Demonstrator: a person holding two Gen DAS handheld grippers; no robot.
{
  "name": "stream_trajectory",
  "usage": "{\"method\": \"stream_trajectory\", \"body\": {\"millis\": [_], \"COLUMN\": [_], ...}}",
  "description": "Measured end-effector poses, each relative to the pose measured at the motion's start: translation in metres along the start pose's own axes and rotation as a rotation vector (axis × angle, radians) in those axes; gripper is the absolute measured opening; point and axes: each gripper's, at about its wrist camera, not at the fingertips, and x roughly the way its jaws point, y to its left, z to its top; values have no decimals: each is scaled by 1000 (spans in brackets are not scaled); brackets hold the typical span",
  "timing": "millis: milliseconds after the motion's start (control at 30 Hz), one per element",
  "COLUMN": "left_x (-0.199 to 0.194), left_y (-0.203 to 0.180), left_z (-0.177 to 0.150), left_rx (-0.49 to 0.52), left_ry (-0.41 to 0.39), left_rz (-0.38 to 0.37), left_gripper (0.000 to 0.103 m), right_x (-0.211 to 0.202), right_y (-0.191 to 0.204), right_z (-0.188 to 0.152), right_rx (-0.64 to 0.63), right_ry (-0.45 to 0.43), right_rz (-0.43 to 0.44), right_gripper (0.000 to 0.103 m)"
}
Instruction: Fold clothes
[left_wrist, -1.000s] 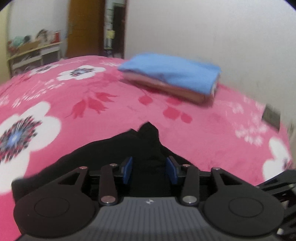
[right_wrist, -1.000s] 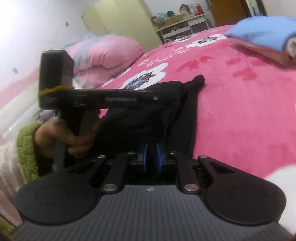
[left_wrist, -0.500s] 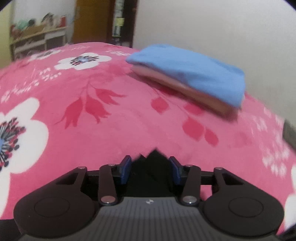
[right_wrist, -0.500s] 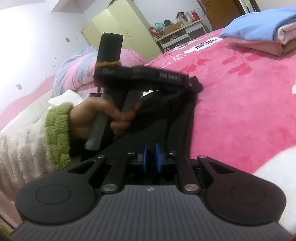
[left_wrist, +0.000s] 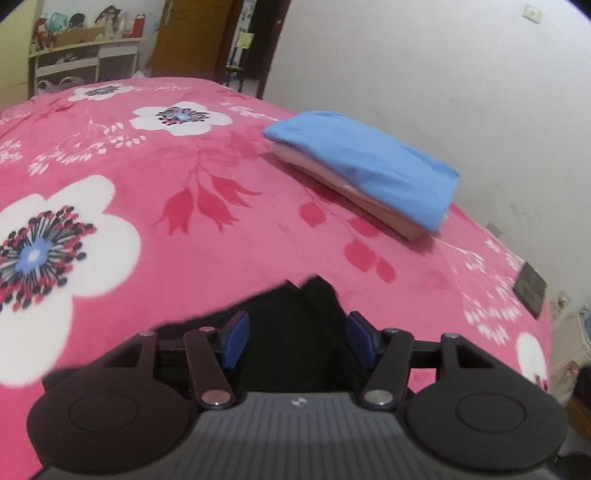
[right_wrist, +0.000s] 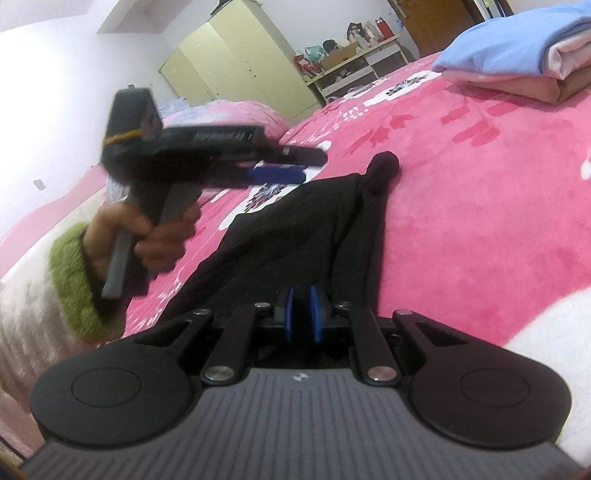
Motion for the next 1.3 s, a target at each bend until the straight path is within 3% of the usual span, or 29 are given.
{"method": "stream_trajectory", "body": {"millis": [67, 133, 300, 433, 467, 533, 633, 800, 933, 1067, 1100, 1200, 1233, 1267, 1300], "left_x": [-11, -21, -33, -35, -36, -36, -33, -30, -27, -29, -31, -35, -36, -38, -42], "left_y": [3, 10, 36, 51, 53, 58, 66, 79, 79, 77, 78, 81, 83, 86, 88], "left_z": [-9, -18, -38, -50, -53, -57, -59, -61, -58, -59, -62, -72, -76, -81, -85], "left_rx": [-48, -114, -301, -374, -378, -387, -420, -489, -493, -503, -510, -541, -554, -567, -577], "left_ry": [-25, -46, -55, -64, -67, -71, -80, -94, -92, -90, -92, -96, -95, -98, -107], "left_rz": [-22, -50, -134, -189, -199, -221, -269, -340, -326, -305, -298, -274, -264, -258, -260], "left_gripper": [59, 59, 59, 59, 59, 60, 61, 66, 67, 66, 64, 37, 16, 5, 6], "right_x": [0, 0, 22, 61, 68, 73, 72, 72, 74, 72, 72, 72, 74, 73, 72], "right_y": [5, 9, 8, -1, -1, 3, 18, 50, 67, 79, 84, 106, 112, 117, 122], "right_z": [6, 19, 60, 74, 74, 72, 68, 63, 56, 48, 45, 30, 27, 24, 22], "right_rx": [-30, -62, -118, -127, -132, -159, -230, -399, -502, -561, -588, -703, -733, -754, -775], "right_ry": [8, -8, -17, 76, 98, 107, 86, 59, 64, 77, 82, 94, 98, 103, 107], "right_rz": [-14, -37, -64, -120, -126, -128, -142, -139, -139, -67, -53, 4, 24, 53, 83], "right_gripper": [13, 31, 34, 34, 33, 17, 7, 6, 6, 5, 5, 5, 5, 5, 5]}}
